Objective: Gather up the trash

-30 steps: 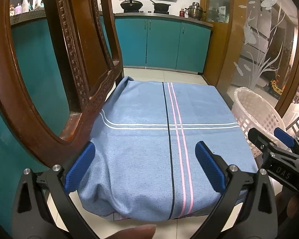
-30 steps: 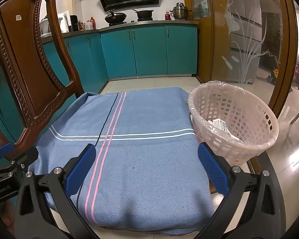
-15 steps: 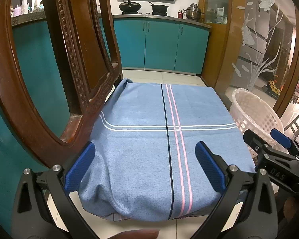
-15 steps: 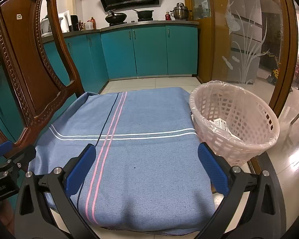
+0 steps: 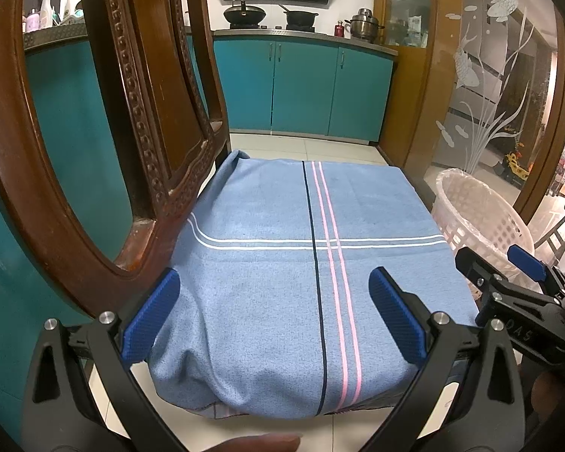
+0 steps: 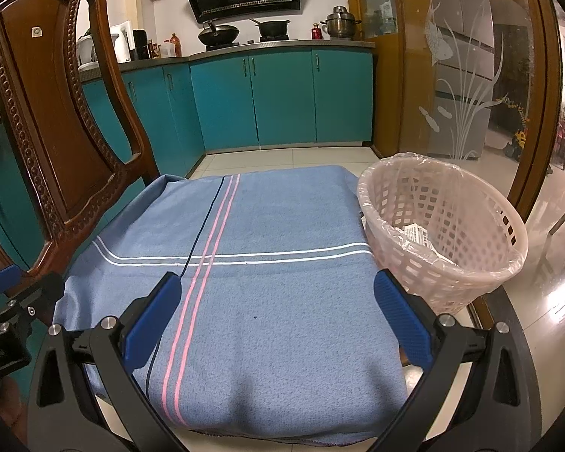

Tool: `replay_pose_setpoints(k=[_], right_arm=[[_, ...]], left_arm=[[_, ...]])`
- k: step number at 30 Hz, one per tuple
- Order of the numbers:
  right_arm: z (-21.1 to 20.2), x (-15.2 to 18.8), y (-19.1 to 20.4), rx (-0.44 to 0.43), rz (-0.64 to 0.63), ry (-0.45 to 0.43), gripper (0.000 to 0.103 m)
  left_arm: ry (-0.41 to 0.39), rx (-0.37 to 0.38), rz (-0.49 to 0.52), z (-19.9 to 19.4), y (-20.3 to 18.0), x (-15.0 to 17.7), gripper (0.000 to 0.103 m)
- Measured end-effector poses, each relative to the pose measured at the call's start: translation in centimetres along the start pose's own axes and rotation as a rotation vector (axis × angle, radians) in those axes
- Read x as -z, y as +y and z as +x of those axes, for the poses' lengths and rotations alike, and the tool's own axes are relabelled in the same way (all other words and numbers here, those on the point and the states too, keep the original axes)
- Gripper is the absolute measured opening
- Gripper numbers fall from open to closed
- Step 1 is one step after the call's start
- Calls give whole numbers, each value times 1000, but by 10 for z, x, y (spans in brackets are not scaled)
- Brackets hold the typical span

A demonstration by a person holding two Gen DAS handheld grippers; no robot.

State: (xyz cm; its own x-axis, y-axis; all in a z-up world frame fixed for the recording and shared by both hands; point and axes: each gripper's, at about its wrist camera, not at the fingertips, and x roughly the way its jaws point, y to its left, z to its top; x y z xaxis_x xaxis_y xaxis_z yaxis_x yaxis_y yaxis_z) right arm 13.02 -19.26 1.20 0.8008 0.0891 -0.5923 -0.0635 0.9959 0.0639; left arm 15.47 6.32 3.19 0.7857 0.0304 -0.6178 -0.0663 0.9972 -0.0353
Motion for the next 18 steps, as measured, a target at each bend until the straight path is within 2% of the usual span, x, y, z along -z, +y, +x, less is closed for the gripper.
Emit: replay_pose_setpoints(k=[8, 13, 18], right_arm=[[1, 1, 1, -1, -2, 2, 100], [0, 7, 8, -7, -4, 10, 100], [-2, 41, 31, -53, -1, 66, 100]], left_arm=[[-13, -8, 2, -3, 0, 0, 100], [-10, 15, -27, -5, 5, -2, 100], [-36, 14, -38, -10, 10, -5, 100]])
